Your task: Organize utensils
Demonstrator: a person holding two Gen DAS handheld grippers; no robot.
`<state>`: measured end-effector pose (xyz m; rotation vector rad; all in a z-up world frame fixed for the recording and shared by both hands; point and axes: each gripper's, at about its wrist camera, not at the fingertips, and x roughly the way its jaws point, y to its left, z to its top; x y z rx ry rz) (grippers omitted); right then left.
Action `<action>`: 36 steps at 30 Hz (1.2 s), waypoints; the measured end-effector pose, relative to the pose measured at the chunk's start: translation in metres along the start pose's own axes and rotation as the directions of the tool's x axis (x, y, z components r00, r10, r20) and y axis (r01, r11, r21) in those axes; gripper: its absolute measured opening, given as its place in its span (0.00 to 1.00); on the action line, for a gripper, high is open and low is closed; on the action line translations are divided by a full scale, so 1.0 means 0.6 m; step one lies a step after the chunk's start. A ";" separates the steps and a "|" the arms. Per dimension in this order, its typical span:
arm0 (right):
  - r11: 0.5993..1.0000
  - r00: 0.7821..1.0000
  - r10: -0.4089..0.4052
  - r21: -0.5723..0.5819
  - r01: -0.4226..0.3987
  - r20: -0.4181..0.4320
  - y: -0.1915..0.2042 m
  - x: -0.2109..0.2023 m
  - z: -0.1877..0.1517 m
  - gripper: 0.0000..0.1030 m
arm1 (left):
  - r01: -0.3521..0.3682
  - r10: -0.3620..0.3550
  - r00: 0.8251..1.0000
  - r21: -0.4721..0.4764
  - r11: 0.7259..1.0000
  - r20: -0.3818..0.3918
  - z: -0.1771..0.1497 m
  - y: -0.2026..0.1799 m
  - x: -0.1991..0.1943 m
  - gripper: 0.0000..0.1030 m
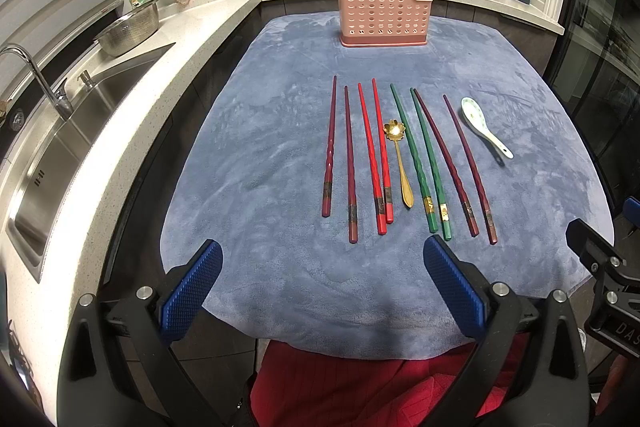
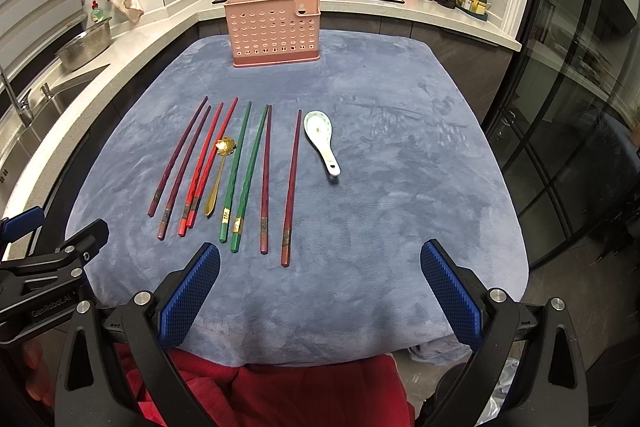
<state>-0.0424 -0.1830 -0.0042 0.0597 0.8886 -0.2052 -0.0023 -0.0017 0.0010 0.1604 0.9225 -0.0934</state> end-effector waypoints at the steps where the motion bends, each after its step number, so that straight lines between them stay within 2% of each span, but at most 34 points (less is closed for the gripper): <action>1: 1.000 1.000 0.001 0.000 -0.001 0.000 0.003 0.000 0.000 0.93 | 0.000 0.000 1.000 0.000 1.000 0.000 0.000 0.000 0.000 0.93; 14: 1.000 1.000 0.003 0.002 -0.003 -0.003 0.002 0.002 0.000 0.93 | 0.001 -0.001 1.000 -0.003 1.000 -0.005 0.000 0.001 0.001 0.93; 22: 1.000 1.000 0.014 0.018 -0.014 -0.025 0.011 0.024 -0.001 0.93 | -0.002 -0.002 0.999 -0.091 0.996 -0.051 0.004 0.037 0.041 0.93; 29: 1.000 0.998 0.024 0.021 -0.023 -0.054 -0.001 0.049 0.006 0.93 | -0.015 0.009 0.997 -0.085 0.996 -0.077 0.013 0.057 0.106 0.92; 31: 0.999 0.998 0.026 0.022 -0.024 -0.063 -0.002 0.059 0.009 0.93 | -0.012 0.005 0.996 -0.080 0.997 -0.088 0.018 0.060 0.128 0.90; 36: 0.999 0.996 0.028 0.036 -0.025 -0.088 -0.007 0.086 0.021 0.93 | 0.038 -0.053 0.989 -0.111 0.993 -0.141 0.028 0.070 0.179 0.74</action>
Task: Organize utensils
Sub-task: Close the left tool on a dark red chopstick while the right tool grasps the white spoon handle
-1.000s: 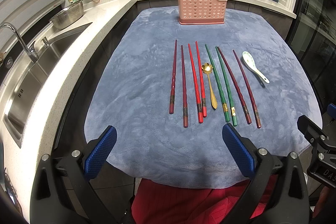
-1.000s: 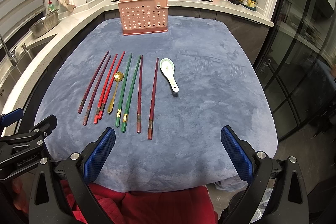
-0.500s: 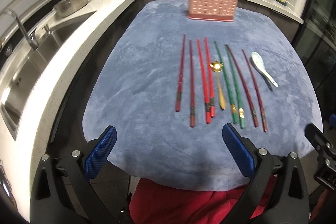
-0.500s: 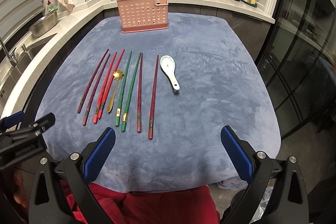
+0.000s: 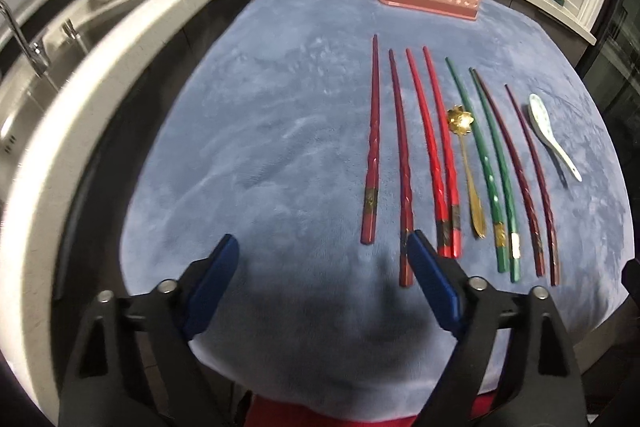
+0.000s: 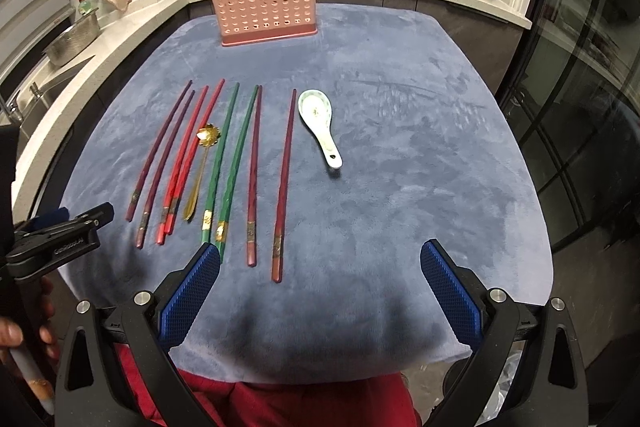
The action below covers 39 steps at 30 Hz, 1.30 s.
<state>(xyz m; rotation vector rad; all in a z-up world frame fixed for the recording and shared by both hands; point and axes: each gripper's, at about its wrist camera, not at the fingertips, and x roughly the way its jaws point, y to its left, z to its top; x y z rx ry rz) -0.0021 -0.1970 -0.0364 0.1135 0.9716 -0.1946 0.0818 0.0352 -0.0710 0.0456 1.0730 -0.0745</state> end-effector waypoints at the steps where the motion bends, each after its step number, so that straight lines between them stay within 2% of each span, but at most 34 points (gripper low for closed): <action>1: 1.000 1.000 0.001 0.002 -0.001 -0.002 -0.002 0.005 0.004 0.93 | 0.004 -0.004 1.000 -0.003 1.000 -0.008 0.003 0.001 0.009 0.71; 7: 1.000 1.000 0.004 0.017 -0.003 -0.008 -0.012 0.035 0.031 0.93 | 0.038 -0.038 0.998 -0.003 0.999 -0.041 0.016 -0.005 0.044 0.56; 9: 1.000 1.000 0.006 0.022 -0.006 -0.010 -0.016 0.047 0.043 0.91 | 0.048 -0.048 0.997 -0.004 0.999 -0.055 0.019 -0.007 0.055 0.47; 14: 0.999 0.999 0.029 0.037 -0.029 -0.021 -0.025 0.073 0.070 0.80 | 0.074 -0.075 0.994 -0.010 0.997 -0.085 0.023 -0.013 0.070 0.32; 16: 0.998 0.999 0.040 0.044 -0.039 -0.022 -0.030 0.084 0.081 0.77 | 0.089 -0.089 0.992 -0.004 0.996 -0.085 0.025 -0.016 0.070 0.24; 18: 0.998 0.998 0.047 0.048 -0.046 -0.028 -0.033 0.097 0.091 0.72 | 0.097 -0.097 0.991 -0.003 0.995 -0.088 0.028 -0.017 0.070 0.12; 19: 0.997 0.998 0.053 0.050 -0.052 -0.032 -0.035 0.102 0.095 0.68 | 0.102 -0.101 0.991 -0.003 0.995 -0.090 0.029 -0.018 0.071 0.10; 21: 0.996 0.997 0.066 0.057 -0.064 -0.037 -0.038 0.114 0.103 0.61 | 0.103 -0.102 0.990 -0.001 0.995 -0.093 0.031 -0.019 0.072 0.09; 26: 0.992 0.993 0.105 0.073 -0.101 -0.054 -0.046 0.148 0.124 0.37 | 0.099 -0.098 0.990 -0.001 0.995 -0.106 0.036 -0.022 0.076 0.09; 35: 0.982 0.982 0.156 0.119 -0.144 -0.103 -0.062 0.203 0.133 0.15 | 0.086 -0.086 0.989 -0.006 0.996 -0.117 0.041 -0.027 0.082 0.10; 39: 0.976 0.974 0.184 0.141 -0.166 -0.129 -0.066 0.219 0.123 0.14 | 0.079 -0.080 0.990 -0.008 0.997 -0.118 0.041 -0.029 0.084 0.10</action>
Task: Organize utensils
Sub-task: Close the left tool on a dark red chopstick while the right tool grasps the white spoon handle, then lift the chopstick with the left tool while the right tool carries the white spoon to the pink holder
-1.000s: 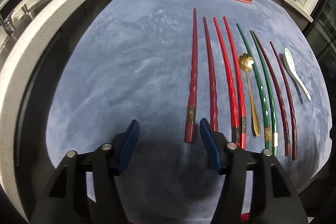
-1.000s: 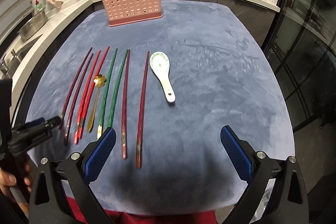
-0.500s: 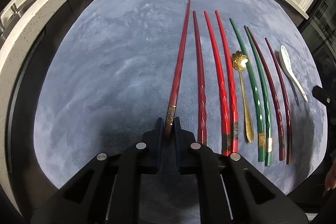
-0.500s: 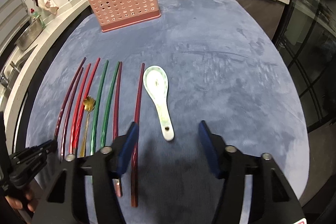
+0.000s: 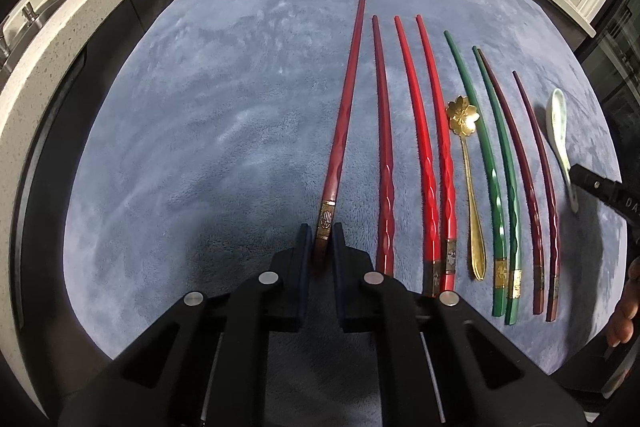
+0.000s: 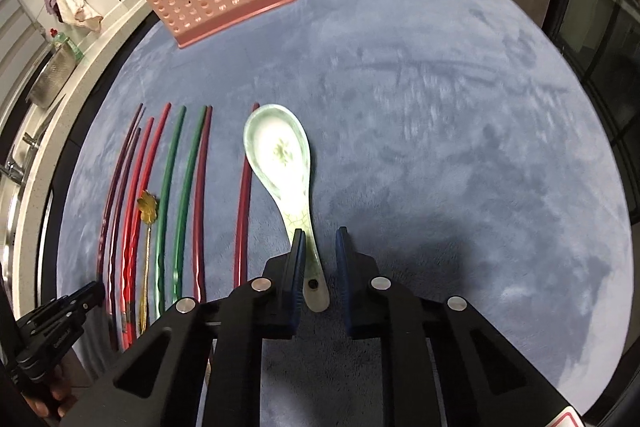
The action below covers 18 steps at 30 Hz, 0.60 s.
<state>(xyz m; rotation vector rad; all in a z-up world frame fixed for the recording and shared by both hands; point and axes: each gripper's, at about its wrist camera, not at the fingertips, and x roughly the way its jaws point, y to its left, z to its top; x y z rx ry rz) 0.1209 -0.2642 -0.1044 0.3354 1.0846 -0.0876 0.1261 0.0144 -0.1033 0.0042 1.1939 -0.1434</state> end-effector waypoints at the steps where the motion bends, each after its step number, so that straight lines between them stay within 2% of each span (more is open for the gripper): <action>1: 1.000 1.000 0.013 0.006 -0.013 0.003 -0.001 0.000 -0.002 0.14 | -0.002 0.002 1.000 0.000 1.000 0.000 0.000 0.000 0.000 0.10; 8: 0.999 0.999 0.043 -0.002 -0.044 -0.015 0.008 0.006 -0.014 0.14 | -0.015 0.015 1.000 0.004 1.000 0.005 0.000 -0.004 0.001 0.10; 18: 0.999 0.999 0.047 -0.013 -0.047 0.023 0.008 -0.012 -0.022 0.11 | 0.011 -0.011 1.000 -0.017 1.000 0.011 -0.004 0.004 -0.003 0.10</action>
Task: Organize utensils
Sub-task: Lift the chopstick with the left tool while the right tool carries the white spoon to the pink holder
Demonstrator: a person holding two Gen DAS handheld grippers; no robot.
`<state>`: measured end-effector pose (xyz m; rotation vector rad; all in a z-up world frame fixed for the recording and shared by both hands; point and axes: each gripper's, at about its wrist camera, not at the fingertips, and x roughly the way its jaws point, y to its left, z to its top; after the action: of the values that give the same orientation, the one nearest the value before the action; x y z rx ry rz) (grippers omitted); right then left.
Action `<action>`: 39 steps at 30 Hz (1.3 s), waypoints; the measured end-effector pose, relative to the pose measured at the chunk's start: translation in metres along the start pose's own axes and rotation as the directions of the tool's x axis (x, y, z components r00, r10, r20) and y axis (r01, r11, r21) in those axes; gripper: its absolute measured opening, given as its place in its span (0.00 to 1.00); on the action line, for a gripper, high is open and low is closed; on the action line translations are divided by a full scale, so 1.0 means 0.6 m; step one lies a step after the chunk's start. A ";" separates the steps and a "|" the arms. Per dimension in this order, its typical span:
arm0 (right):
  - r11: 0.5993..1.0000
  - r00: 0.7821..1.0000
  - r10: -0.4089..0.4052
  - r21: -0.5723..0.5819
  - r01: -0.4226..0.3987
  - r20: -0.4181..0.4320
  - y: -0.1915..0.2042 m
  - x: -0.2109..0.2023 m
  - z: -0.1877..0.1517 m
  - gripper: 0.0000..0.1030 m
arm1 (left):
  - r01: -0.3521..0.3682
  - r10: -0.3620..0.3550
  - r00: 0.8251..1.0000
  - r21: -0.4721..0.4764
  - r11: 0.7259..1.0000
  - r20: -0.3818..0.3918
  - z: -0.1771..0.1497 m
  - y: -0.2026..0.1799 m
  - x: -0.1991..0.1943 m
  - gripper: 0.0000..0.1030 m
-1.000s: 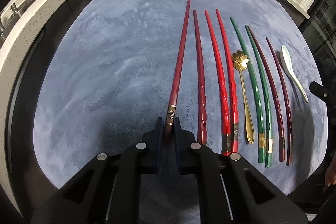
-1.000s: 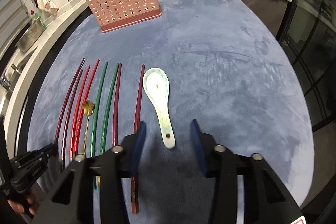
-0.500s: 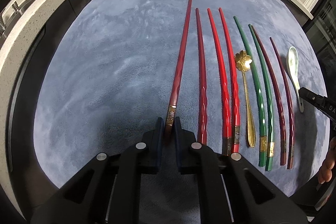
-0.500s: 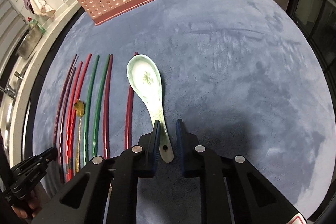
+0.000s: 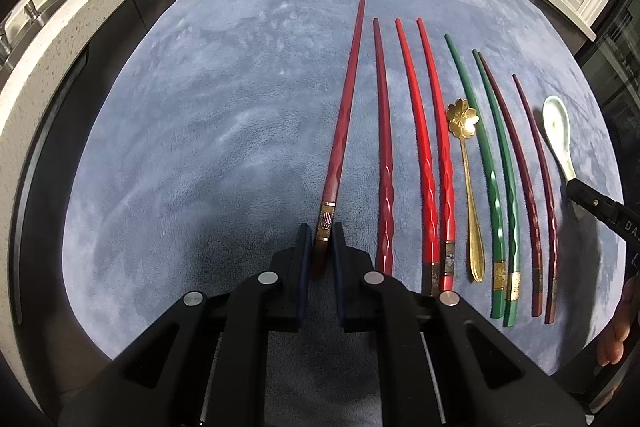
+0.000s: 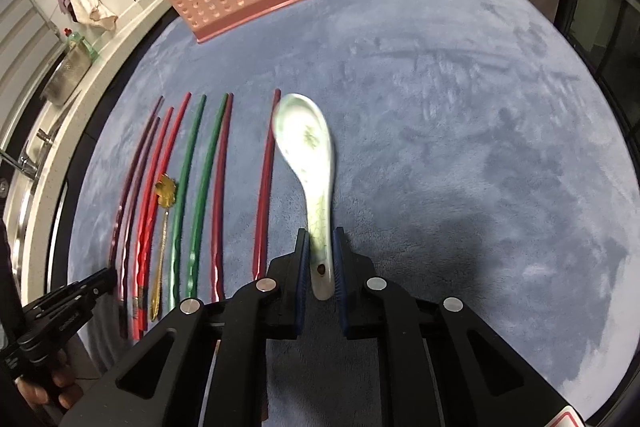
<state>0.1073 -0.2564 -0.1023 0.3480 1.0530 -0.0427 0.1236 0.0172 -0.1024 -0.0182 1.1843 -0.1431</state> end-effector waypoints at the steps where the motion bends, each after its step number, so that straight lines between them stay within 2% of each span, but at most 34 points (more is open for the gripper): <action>1: 1.000 1.000 -0.004 -0.005 0.004 0.014 0.002 -0.009 0.001 0.11 | 0.009 -0.009 1.000 -0.002 1.000 0.001 0.000 0.001 -0.002 0.09; 9: 1.000 0.997 -0.023 -0.017 0.025 0.075 0.007 -0.055 0.008 0.08 | 0.031 -0.032 0.997 0.007 0.999 0.070 0.001 -0.003 -0.049 0.09; 16: 0.999 0.992 -0.041 -0.006 0.042 0.123 0.007 -0.096 0.023 0.07 | 0.047 -0.043 0.985 -0.018 0.999 0.165 0.027 0.013 -0.117 0.08; 29: 0.998 0.977 -0.046 -0.029 0.053 0.206 0.032 -0.147 0.077 0.07 | 0.053 -0.046 0.934 -0.012 0.999 0.355 0.143 0.021 -0.227 0.07; 39: 0.998 0.958 -0.016 -0.061 0.035 0.287 0.060 -0.184 0.173 0.07 | 0.050 -0.052 0.880 0.017 0.999 0.472 0.255 0.007 -0.295 0.07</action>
<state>0.1468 -0.2680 0.0480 0.2596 0.7698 -0.0788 0.1999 0.0336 0.1181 -0.0770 0.6930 -0.1765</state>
